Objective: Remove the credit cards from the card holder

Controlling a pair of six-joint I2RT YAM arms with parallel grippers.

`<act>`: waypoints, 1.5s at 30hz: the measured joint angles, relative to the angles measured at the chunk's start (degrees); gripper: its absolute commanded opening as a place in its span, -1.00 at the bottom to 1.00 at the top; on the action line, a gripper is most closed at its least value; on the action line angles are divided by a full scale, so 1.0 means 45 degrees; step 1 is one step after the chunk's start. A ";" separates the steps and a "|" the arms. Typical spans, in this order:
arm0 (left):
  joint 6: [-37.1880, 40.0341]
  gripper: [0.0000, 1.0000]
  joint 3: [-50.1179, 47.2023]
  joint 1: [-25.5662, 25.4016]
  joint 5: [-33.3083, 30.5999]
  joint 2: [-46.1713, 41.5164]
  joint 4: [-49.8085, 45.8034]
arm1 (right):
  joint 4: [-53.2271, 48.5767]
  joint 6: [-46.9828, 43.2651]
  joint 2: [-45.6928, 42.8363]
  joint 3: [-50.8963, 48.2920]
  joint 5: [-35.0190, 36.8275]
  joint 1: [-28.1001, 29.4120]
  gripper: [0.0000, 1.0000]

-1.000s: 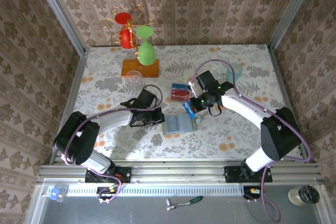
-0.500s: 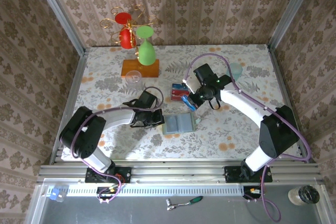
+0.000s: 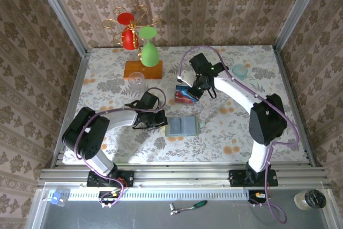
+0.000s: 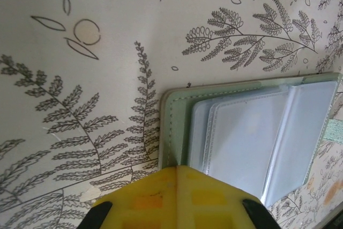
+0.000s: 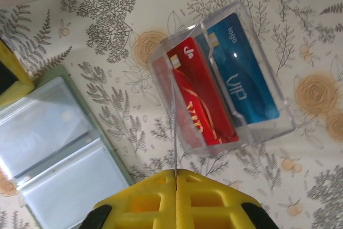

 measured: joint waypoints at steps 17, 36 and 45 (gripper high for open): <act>0.0010 -0.89 -0.0321 0.0515 -0.0005 -0.1059 -0.0141 | -0.2657 -0.2691 0.3925 0.6110 0.0199 -0.0505 -1.00; 0.0010 -0.89 -0.0578 0.0918 0.0063 -0.1137 -0.0136 | -0.3347 -0.3317 0.5251 0.7019 0.0291 -0.0505 -0.67; 0.0015 -0.91 -0.0578 0.0894 0.0248 -0.1137 -0.0034 | -0.1724 -0.1870 0.3439 0.4153 0.0282 -0.0471 -0.63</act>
